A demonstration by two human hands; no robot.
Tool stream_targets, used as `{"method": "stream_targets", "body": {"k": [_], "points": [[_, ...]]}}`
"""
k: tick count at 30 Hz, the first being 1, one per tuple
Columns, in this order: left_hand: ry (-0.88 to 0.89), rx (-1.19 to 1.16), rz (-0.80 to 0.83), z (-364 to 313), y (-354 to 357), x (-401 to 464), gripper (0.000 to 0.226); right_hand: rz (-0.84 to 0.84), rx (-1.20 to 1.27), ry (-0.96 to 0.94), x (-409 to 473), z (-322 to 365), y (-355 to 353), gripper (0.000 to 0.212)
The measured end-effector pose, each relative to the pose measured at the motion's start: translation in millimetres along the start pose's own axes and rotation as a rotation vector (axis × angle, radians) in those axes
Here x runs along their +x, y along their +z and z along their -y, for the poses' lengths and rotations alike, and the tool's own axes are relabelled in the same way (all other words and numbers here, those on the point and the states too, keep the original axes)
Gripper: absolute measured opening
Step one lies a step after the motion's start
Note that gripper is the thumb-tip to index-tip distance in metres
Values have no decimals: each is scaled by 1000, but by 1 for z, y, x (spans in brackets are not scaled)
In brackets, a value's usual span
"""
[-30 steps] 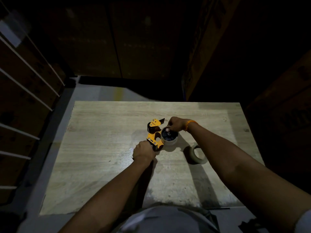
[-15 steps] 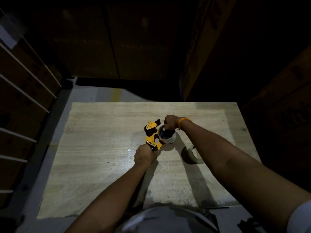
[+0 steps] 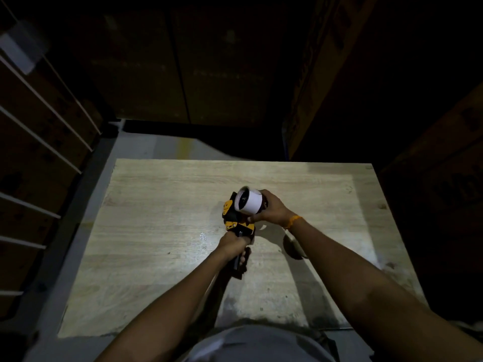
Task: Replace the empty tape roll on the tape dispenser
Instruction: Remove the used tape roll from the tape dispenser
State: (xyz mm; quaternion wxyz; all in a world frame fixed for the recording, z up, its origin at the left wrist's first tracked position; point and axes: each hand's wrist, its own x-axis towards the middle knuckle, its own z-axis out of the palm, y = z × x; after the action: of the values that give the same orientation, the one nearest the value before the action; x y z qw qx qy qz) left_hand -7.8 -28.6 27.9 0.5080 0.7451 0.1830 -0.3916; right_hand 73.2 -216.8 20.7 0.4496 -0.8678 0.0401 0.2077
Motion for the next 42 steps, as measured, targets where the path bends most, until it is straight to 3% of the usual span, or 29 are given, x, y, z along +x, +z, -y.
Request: {"method": "stream_targets", "body": {"k": [4, 7, 9, 11, 12, 14, 16, 21, 24, 27, 30, 35, 42], "points": [[31, 135, 190, 7, -5, -5, 18, 5, -145, -72, -1, -5, -2, 88], [69, 528, 307, 0, -21, -4, 49, 48, -256, -160, -2, -1, -5, 83], [20, 680, 334, -20, -36, -12, 57, 93, -343, -211, -1, 0, -6, 80], [33, 803, 200, -44, -54, -15, 53, 86, -373, -257, -1, 0, -8, 77], [77, 851, 100, -53, -63, -11, 64, 78, -369, -280, -3, 2, -8, 75], [180, 835, -70, -71, -70, -4, 108, 57, -360, -314, -5, 5, -6, 69], [284, 654, -103, -82, -63, 7, 129, 48, -365, -327, -6, 11, -4, 64], [347, 526, -68, -82, -41, 28, 114, 55, -437, -340, -9, 22, -6, 64], [347, 497, -47, -80, -39, 40, 110, 44, -496, -339, -9, 17, -10, 76], [373, 528, -31, -83, -37, 45, 91, 32, -535, -329, -10, 10, -10, 85], [374, 536, -56, -84, -33, 48, 69, -24, -499, -329, -12, 6, -7, 81], [401, 552, -89, -88, -33, 45, 52, -105, -482, -352, -14, 5, -3, 79], [424, 567, -85, -91, -36, 40, 55, -155, -525, -359, -15, 9, 2, 73]]}}
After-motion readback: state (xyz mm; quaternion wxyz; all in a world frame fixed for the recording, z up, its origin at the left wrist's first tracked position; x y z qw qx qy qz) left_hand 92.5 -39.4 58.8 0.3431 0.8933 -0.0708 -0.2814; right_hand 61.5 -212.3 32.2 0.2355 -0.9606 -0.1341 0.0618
